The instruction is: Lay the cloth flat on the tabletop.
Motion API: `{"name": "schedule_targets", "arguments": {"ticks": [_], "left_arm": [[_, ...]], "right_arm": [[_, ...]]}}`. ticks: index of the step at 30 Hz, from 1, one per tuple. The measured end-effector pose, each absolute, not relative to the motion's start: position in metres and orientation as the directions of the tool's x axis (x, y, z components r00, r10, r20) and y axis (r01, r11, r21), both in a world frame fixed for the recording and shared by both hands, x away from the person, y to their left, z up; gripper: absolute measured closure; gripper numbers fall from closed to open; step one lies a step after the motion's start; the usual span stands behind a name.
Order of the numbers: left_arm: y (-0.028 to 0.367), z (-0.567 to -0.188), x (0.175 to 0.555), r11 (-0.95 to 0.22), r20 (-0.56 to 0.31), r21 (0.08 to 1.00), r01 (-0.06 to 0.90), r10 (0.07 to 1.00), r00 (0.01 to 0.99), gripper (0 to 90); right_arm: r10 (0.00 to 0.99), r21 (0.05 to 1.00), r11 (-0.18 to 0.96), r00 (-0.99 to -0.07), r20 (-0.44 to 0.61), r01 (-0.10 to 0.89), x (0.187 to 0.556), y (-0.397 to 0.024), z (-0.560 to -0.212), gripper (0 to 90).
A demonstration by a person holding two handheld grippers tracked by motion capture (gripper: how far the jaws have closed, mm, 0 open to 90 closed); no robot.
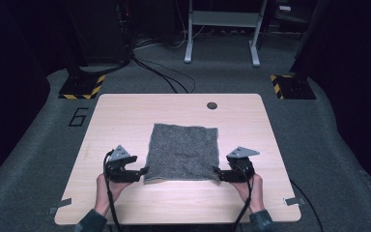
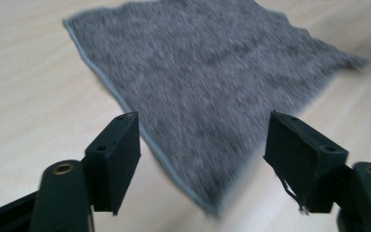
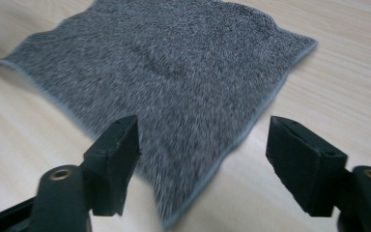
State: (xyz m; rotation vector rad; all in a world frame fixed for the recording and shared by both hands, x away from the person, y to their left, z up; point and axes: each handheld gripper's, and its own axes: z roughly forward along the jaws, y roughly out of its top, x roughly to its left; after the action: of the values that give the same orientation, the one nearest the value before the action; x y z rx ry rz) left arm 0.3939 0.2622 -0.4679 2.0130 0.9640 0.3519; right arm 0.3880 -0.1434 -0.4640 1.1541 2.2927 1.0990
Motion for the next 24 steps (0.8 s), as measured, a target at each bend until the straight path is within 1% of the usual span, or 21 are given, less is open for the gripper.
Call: {"name": "schedule_targets", "arguments": {"ticks": [1, 2, 3, 4, 5, 8, 9, 11, 17, 20, 21, 24], "left_arm": [[0.254, -0.471, 0.408, -0.326, -0.119, 0.794, 0.514, 0.745, 0.656, 21.3], [0.254, -0.471, 0.408, -0.326, -0.119, 0.794, 0.514, 0.745, 0.656, 20.2], [0.244, -0.475, 0.419, -0.343, -0.106, 0.781, 0.521, 0.751, 0.652, 18.6], [0.244, -0.475, 0.419, -0.343, -0.106, 0.781, 0.521, 0.751, 0.652, 18.6], [0.235, -0.483, 0.428, -0.380, -0.082, 0.756, 0.533, 0.753, 0.653, 17.8], [0.228, -0.492, 0.434, -0.403, -0.077, 0.735, 0.546, 0.751, 0.656, 16.4], [0.223, -0.499, 0.438, -0.415, -0.069, 0.719, 0.558, 0.756, 0.651, 16.4], [0.221, -0.503, 0.439, -0.426, -0.061, 0.710, 0.562, 0.757, 0.651, 16.4], [0.215, -0.518, 0.433, -0.474, -0.016, 0.678, 0.562, 0.754, 0.656, 16.7], [0.214, -0.519, 0.430, -0.484, -0.001, 0.678, 0.554, 0.753, 0.658, 16.5], [0.214, -0.519, 0.427, -0.503, 0.012, 0.668, 0.549, 0.745, 0.667, 16.4], [0.213, -0.519, 0.424, -0.505, 0.016, 0.667, 0.548, 0.745, 0.667, 16.5]], "right_arm": [[0.796, 0.754, 0.383, -0.605, 0.023, 0.533, 0.402, -0.132, -0.468, 19.4], [0.796, 0.754, 0.383, -0.605, 0.023, 0.533, 0.402, -0.132, -0.468, 19.4], [0.796, 0.738, 0.401, -0.605, 0.012, 0.543, 0.414, -0.122, -0.474, 16.6], [0.796, 0.738, 0.401, -0.605, 0.012, 0.543, 0.414, -0.122, -0.474, 16.6], [0.802, 0.721, 0.400, -0.597, 0.023, 0.566, 0.423, -0.113, -0.481, 14.9], [0.801, 0.710, 0.412, -0.599, 0.017, 0.571, 0.431, -0.106, -0.488, 12.9], [0.797, 0.691, 0.423, -0.603, 0.023, 0.586, 0.436, -0.101, -0.495, 10.1], [0.799, 0.683, 0.427, -0.601, 0.022, 0.592, 0.437, -0.099, -0.499, 9.9], [0.793, 0.641, 0.487, -0.608, -0.039, 0.594, 0.438, -0.092, -0.514, 9.8], [0.794, 0.642, 0.479, -0.607, -0.027, 0.598, 0.438, -0.094, -0.517, 9.8], [0.790, 0.644, 0.481, -0.613, -0.022, 0.595, 0.438, -0.096, -0.518, 9.8], [0.789, 0.648, 0.478, -0.614, -0.020, 0.593, 0.436, -0.097, -0.518, 9.9]]}}
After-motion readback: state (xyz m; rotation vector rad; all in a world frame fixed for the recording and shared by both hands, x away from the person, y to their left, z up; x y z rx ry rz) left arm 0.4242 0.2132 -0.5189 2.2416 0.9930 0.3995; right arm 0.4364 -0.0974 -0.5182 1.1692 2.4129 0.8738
